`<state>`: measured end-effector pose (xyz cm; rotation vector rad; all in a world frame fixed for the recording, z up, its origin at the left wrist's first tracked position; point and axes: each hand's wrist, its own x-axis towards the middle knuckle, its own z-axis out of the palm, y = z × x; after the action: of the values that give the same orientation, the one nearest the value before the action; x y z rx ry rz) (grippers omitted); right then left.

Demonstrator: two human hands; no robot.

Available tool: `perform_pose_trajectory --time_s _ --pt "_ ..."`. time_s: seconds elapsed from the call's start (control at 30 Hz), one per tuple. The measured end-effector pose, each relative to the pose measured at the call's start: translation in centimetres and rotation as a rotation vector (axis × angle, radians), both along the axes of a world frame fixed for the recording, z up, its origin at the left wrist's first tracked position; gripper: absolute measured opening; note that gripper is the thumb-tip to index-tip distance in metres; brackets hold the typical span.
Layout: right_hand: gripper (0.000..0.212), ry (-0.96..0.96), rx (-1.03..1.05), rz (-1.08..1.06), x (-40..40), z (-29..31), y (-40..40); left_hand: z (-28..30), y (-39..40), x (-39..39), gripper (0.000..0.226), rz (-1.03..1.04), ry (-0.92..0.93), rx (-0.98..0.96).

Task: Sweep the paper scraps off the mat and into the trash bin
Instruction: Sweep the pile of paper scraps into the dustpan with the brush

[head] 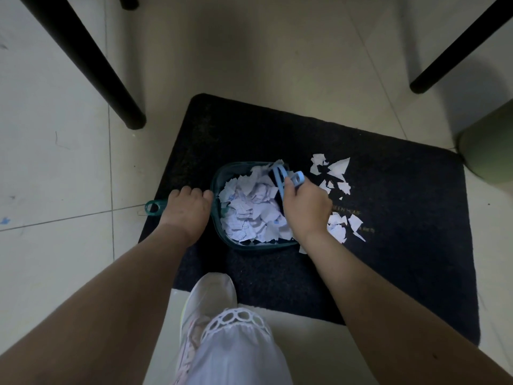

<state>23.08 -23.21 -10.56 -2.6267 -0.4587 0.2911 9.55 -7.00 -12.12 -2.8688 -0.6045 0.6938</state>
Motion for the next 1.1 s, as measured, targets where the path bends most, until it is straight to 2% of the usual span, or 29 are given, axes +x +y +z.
perform_pose_trajectory --time_s 0.1,0.23,0.43,0.6,0.77,0.87,1.0,1.1 --pt "0.037 0.01 0.118 -0.06 0.9 0.9 -0.2 -0.1 0.0 -0.1 0.035 0.006 -0.005 -0.008" --pt "0.034 -0.023 0.092 -0.155 2.5 1.7 -1.4 -0.4 -0.1 -0.4 0.036 0.034 -0.013 -0.028" --pt "0.034 0.042 0.007 0.025 0.4 0.9 -1.0 -1.1 -0.1 -1.0 0.037 0.077 -0.027 -0.061" --pt "0.029 0.106 0.22 0.012 -0.4 3.6 0.3 -1.6 0.1 -2.2 0.034 0.106 -0.059 -0.1" --pt "0.028 0.001 0.388 -0.152 2.6 7.5 -0.2 -1.9 0.3 -3.1 0.03 0.133 -0.125 -0.136" --pt "0.04 -0.048 0.367 -0.208 4.2 8.2 -0.6 -1.9 0.3 -3.3 0.028 0.168 -0.192 -0.16" --pt "0.044 -0.093 0.357 -0.253 5.1 8.5 -0.5 -1.7 0.3 -2.9 0.03 0.222 -0.314 -0.216" --pt "0.033 -0.221 0.313 -0.252 5.1 8.8 -0.2 -1.9 0.6 -2.9 0.028 0.197 -0.382 -0.202"
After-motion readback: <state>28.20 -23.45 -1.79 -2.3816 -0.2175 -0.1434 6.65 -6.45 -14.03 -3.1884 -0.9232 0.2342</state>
